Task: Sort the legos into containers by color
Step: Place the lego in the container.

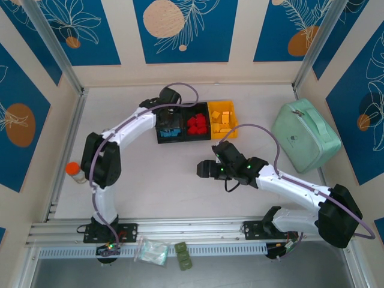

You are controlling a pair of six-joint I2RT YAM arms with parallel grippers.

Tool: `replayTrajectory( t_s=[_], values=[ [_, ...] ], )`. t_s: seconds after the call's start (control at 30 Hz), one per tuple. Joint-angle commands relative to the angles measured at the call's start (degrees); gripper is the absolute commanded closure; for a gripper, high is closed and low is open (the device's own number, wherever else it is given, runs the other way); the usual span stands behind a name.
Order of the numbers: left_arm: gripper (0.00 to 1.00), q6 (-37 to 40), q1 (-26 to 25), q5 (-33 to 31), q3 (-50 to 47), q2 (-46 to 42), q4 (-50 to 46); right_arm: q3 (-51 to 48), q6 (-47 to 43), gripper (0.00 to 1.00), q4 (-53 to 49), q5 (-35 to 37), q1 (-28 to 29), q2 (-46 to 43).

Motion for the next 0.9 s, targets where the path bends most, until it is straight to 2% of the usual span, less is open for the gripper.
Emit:
replayTrajectory(
  t_s=[0.0,0.4,0.5,0.67,0.87],
  values=[
    [0.4,1.7,1.3,-1.6,6.2,4.5,-3.2,0.8,-0.2,0.28,-1.8,0.3,0.4,-0.9],
    [0.38,2.4,3.9,-2.7,23.9,18.1,-9.1,-0.8,0.5,0.29,-2.5,0.7,-0.4,-2.0],
    [0.33,2.6,4.1,-2.8,26.9,20.0,-10.2,-1.1,0.6,0.29,-2.6,0.6,-0.5,-2.2],
    [0.25,2.6,4.1,-1.9,28.5,20.1,-10.6,-1.5,1.0,0.29,-2.5,0.6,-0.6,-2.4],
    [0.23,3.1,4.0,-1.7,25.8,16.1,-10.0,-1.6,1.3,0.29,-1.7,0.2,-0.2,-2.0]
  ],
)
